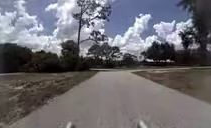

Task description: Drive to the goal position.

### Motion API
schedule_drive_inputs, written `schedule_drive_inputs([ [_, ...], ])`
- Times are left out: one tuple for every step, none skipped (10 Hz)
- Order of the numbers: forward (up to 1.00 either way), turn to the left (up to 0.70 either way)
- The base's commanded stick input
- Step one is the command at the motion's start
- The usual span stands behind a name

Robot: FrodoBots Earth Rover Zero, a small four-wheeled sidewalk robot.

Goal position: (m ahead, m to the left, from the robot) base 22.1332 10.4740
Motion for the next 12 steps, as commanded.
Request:
schedule_drive_inputs([
  [1.0, 0.0],
  [1.0, 0.0],
  [1.0, 0.0],
  [1.0, 0.0],
  [1.0, 0.0],
  [1.0, 0.0],
  [1.0, 0.0],
  [1.0, 0.0],
  [1.0, 0.0],
  [1.0, 0.0],
  [1.0, 0.0],
  [1.0, 0.0],
])
